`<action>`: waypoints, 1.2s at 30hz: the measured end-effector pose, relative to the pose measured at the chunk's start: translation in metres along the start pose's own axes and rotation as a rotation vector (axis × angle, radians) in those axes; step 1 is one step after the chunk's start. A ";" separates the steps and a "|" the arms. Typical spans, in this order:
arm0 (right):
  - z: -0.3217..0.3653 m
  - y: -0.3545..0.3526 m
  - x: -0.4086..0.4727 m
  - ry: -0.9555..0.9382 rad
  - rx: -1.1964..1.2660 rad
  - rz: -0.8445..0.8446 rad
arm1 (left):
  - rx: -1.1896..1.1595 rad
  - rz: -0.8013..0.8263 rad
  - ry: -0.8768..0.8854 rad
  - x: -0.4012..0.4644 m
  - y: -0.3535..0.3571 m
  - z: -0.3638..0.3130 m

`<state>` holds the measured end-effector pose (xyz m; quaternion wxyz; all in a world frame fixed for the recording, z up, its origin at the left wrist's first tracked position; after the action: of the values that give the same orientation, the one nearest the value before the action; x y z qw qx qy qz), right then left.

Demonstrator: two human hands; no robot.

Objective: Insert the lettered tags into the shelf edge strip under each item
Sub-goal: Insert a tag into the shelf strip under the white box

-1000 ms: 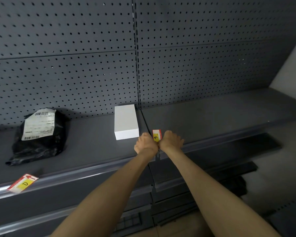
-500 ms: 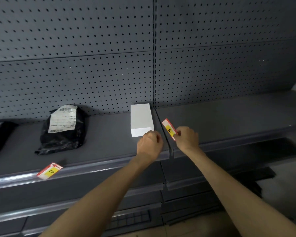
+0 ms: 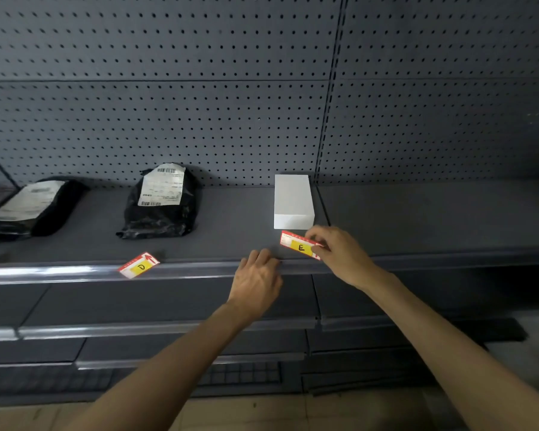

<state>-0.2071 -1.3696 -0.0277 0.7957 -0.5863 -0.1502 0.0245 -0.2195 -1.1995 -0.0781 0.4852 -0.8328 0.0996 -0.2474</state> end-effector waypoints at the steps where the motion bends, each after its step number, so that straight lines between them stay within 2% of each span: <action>1: 0.001 -0.002 0.000 -0.018 -0.005 -0.012 | 0.009 0.012 -0.005 -0.001 0.002 -0.001; 8: -0.008 -0.007 -0.003 -0.022 -0.035 -0.037 | 0.019 0.009 -0.038 -0.002 0.008 -0.004; 17: -0.003 0.003 0.002 -0.038 0.057 -0.003 | 0.005 0.032 -0.026 -0.002 0.007 -0.003; 23: -0.005 0.013 0.004 -0.004 -0.035 0.006 | -0.047 0.013 -0.038 -0.003 0.006 0.000; 29: 0.004 0.025 -0.002 -0.066 -0.134 0.038 | -0.089 -0.003 -0.046 -0.002 0.004 0.001; 36: 0.003 0.027 -0.005 -0.052 -0.228 0.000 | -0.079 0.052 -0.049 0.006 0.002 0.003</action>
<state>-0.2085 -1.3598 -0.0529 0.7197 -0.6721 -0.1727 0.0224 -0.2123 -1.2010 -0.0795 0.4604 -0.8542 0.1191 -0.2103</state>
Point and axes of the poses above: each hand's wrist, its own x-axis towards the middle knuckle, its own y-axis out of the palm, z = x × y, the point moved 5 cm from there along x, towards the middle knuckle, and after that the axes turned 14 degrees about -x, right-handed, at the moved point
